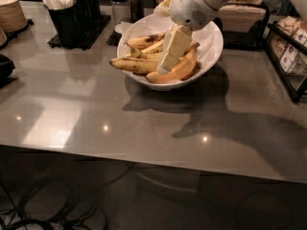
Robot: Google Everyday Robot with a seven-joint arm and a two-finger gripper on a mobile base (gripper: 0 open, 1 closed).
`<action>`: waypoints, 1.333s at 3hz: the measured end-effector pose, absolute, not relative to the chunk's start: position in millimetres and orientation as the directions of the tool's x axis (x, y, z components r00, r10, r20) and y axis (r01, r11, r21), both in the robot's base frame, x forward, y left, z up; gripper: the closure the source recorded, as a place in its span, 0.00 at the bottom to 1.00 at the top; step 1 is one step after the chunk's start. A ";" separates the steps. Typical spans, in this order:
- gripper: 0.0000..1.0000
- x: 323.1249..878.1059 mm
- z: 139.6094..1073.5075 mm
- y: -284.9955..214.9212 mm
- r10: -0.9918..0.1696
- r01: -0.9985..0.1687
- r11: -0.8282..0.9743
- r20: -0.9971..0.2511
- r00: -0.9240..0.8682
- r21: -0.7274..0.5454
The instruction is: Pick banana from white bowl
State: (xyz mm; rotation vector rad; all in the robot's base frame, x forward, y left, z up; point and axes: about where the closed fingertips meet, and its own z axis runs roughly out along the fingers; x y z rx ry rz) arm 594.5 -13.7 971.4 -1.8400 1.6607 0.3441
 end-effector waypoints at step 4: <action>0.34 599.6 946.5 3.4 -0.766 -0.977 -0.035 -0.622 0.162 -0.211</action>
Offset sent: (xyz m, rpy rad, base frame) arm 0.0000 0.0000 0.0000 0.0000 0.0000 0.0001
